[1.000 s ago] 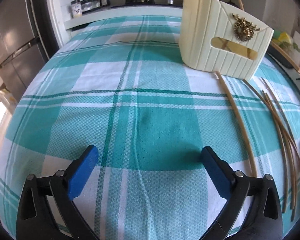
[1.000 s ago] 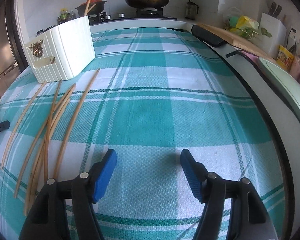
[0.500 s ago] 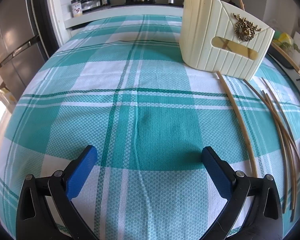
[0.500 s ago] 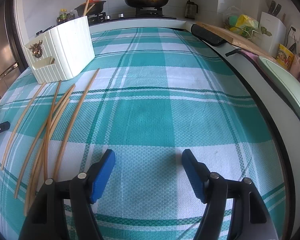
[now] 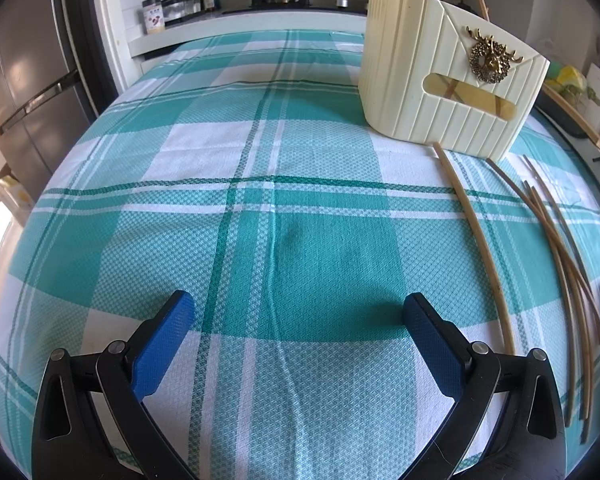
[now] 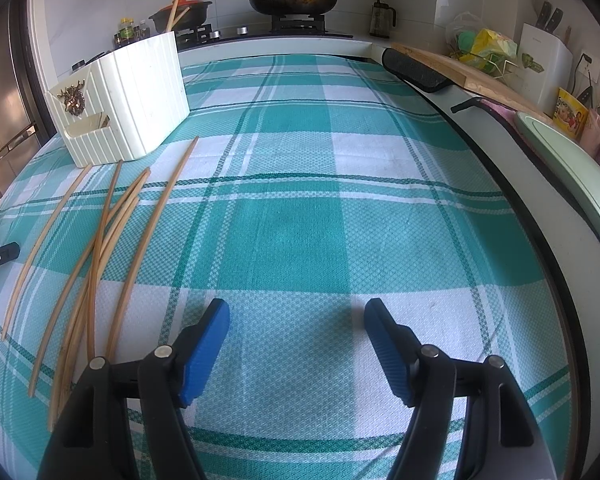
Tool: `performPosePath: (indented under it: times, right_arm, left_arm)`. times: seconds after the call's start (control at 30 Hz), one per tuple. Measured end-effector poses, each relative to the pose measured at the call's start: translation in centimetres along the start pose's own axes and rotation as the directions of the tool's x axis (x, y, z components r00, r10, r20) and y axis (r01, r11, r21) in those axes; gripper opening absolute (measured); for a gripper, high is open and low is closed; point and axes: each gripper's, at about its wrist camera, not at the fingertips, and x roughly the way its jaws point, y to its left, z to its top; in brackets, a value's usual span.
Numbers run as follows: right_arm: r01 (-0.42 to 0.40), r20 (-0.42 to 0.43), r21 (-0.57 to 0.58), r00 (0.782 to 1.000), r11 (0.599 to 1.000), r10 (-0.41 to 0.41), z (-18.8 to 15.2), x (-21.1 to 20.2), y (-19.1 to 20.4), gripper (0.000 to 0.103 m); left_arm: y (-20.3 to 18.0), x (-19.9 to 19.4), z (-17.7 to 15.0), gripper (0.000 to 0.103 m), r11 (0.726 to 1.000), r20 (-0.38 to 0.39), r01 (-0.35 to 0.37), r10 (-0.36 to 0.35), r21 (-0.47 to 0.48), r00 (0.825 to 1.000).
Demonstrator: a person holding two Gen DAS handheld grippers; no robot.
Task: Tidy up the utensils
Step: 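Open both tools and move them back over the chopsticks, then grasp a wooden chopstick with the left tool while the right tool grasps another chopstick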
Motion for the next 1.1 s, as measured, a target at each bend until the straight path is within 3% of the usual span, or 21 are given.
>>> performPosePath:
  times: [0.77, 0.87, 0.93, 1.0, 1.1]
  right_arm:
    - [-0.001, -0.001, 0.003, 1.000, 1.000, 0.001, 0.0, 0.0, 0.1, 0.073]
    - [-0.001, -0.001, 0.002, 1.000, 1.000, 0.001, 0.0, 0.0, 0.1, 0.073]
    - [-0.001, -0.001, 0.001, 1.000, 1.000, 0.001, 0.0, 0.0, 0.1, 0.073]
    - [-0.001, -0.001, 0.001, 1.000, 1.000, 0.001, 0.0, 0.0, 0.1, 0.073]
    - [0.000, -0.001, 0.001, 1.000, 1.000, 0.000, 0.0, 0.0, 0.1, 0.073]
  left_arm:
    - [0.1, 0.0, 0.0, 0.103, 1.000, 0.005, 0.011, -0.011, -0.007, 1.000]
    - [0.2, -0.5, 0.4, 0.102, 0.999, -0.011, -0.030, 0.030, -0.038, 0.999]
    - [0.1, -2.1, 0.8, 0.102, 0.996, 0.032, 0.016, -0.013, -0.088, 0.999]
    - [-0.7, -3.6, 1.2, 0.102, 0.987, 0.076, 0.108, -0.099, -0.121, 0.992]
    - [-3.3, -4.0, 2.2, 0.102, 0.972, 0.065, 0.214, -0.208, -0.094, 0.976]
